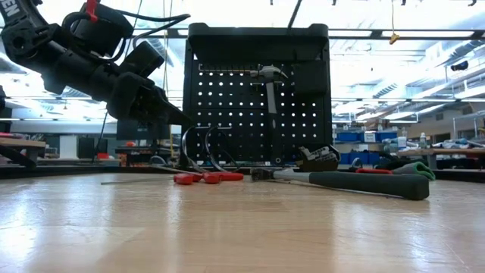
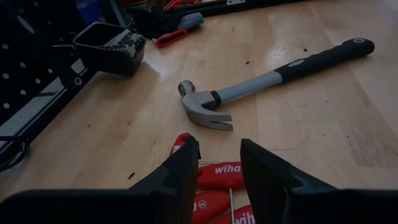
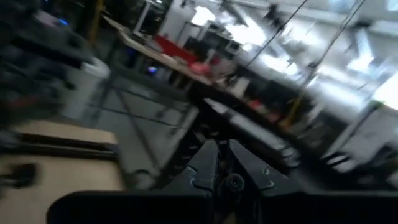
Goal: Hang tools onto peg board
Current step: Remove the middle black pen from the top basket from the peg board
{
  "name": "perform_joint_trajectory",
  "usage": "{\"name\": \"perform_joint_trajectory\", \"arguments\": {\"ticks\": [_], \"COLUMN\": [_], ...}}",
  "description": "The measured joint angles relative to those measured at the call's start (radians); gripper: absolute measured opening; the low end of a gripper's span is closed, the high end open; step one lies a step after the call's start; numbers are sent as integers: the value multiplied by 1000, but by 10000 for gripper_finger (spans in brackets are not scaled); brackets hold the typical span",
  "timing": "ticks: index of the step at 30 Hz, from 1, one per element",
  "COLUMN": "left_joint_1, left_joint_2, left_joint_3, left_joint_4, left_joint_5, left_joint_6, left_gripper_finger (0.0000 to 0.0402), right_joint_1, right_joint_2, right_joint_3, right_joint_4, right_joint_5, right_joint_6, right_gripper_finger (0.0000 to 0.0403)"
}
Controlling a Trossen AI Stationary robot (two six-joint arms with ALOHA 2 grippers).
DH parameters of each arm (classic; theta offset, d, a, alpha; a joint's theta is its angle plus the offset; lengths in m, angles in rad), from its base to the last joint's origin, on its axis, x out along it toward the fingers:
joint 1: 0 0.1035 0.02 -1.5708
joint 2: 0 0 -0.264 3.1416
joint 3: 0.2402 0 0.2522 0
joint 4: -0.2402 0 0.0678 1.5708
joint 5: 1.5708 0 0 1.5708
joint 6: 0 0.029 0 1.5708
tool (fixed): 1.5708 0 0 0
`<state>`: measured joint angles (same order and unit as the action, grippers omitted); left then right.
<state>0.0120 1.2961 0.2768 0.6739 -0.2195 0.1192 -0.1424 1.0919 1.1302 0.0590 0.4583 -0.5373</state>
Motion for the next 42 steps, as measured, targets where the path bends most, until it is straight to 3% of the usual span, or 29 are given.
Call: {"name": "perform_joint_trajectory", "arguments": {"ticks": [8, 14, 19, 26, 31, 36, 42], "left_joint_1": [0, 0, 0, 0, 0, 0, 0], "left_joint_2": [0, 0, 0, 0, 0, 0, 0], "left_joint_3": [0, 0, 0, 0, 0, 0, 0], "left_joint_4": [0, 7, 22, 41, 61, 88, 102], "left_joint_5": [0, 0, 0, 0, 0, 0, 0], "left_joint_6": [-1, -33, -22, 33, 63, 85, 92], "left_gripper_finger": [122, 122, 122, 122, 122, 122, 122], "right_joint_1": [50, 47, 56, 39, 16, 8, 8], "right_joint_2": [2, 2, 3, 3, 3, 3, 3], "right_joint_3": [27, -26, -142, -389, -554, -609, -582], "right_joint_4": [-398, -775, -883, -785, -557, -420, -395], "right_joint_5": [-56, -206, -362, -511, -611, -603, -529], "right_joint_6": [609, 1053, 1266, 1400, 1434, 1415, 1374], "right_gripper_finger": [33, 33, 33, 72, 59, 62, 127]}}
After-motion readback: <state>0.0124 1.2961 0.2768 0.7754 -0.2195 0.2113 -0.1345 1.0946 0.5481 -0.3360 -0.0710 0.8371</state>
